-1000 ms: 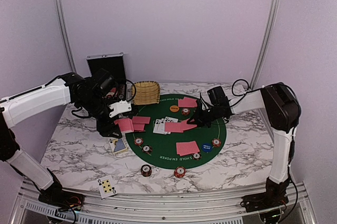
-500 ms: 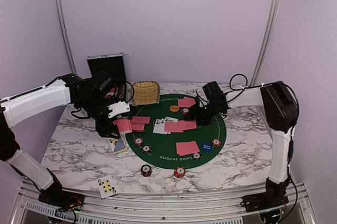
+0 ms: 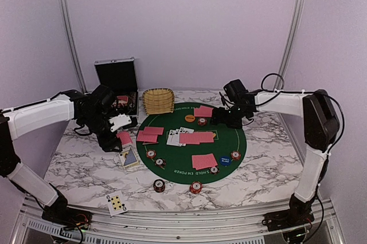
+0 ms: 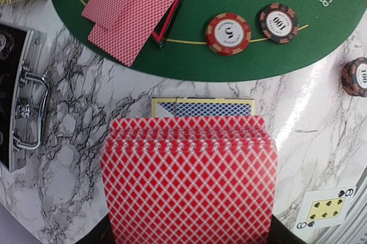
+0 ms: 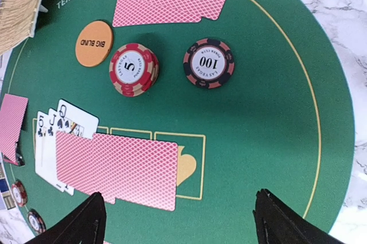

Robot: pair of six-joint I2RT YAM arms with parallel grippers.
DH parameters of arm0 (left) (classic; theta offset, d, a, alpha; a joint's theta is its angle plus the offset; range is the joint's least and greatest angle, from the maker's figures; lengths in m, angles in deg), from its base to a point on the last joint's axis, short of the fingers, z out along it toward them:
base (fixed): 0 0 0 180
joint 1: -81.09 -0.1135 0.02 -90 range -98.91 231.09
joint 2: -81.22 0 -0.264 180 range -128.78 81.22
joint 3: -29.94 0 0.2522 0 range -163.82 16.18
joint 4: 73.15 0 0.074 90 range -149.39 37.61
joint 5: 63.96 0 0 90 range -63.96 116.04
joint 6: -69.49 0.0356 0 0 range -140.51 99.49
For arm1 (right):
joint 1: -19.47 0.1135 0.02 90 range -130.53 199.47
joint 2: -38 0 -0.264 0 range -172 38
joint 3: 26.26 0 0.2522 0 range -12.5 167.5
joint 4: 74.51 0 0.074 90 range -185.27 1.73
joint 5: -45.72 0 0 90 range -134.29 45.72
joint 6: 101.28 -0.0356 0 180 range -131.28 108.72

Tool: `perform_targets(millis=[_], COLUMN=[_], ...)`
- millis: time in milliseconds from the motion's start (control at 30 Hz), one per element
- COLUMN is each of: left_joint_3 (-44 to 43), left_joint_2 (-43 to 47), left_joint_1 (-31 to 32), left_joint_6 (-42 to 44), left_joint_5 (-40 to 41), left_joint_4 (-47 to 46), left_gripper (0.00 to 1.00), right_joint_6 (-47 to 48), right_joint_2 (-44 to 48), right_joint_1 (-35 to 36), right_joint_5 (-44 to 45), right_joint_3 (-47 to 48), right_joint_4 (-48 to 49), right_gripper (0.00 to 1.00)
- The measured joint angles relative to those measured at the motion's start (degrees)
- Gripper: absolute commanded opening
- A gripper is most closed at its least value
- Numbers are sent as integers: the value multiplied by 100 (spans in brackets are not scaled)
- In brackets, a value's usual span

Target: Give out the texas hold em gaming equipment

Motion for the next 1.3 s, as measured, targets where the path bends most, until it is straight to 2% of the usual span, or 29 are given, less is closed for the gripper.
perform_targets(millis=[100, 400, 600, 867, 1233, 1300], left_joint_3=[295, 914, 1178, 1375, 1375, 1375], left_joint_2=[70, 76, -81, -601, -1141, -1176], left_joint_1=[-229, -807, -1165, -1180, -1182, -1185], left_joint_6=[-175, -881, -1307, -1762, -2319, -2385], left_joint_5=[188, 994, 1200, 1117, 699, 553], left_joint_4=[-275, -1335, -2065, -2618, -2892, -2935], left_gripper=[0, 0, 0, 0, 0, 4], right_joint_6=[-33, -166, -284, -411, -522, -529], right_joint_2=[345, 684, 737, 977, 1207, 1226], right_joint_1=[9, 9, 9, 11, 11, 11], right_joint_5=[109, 116, 26, -52, -57, -57], right_joint_3=[-133, -433, -562, -811, -1025, -1043], right_joint_4=[4, 103, 175, 317, 358, 358], right_gripper=[99, 99, 99, 99, 99, 99])
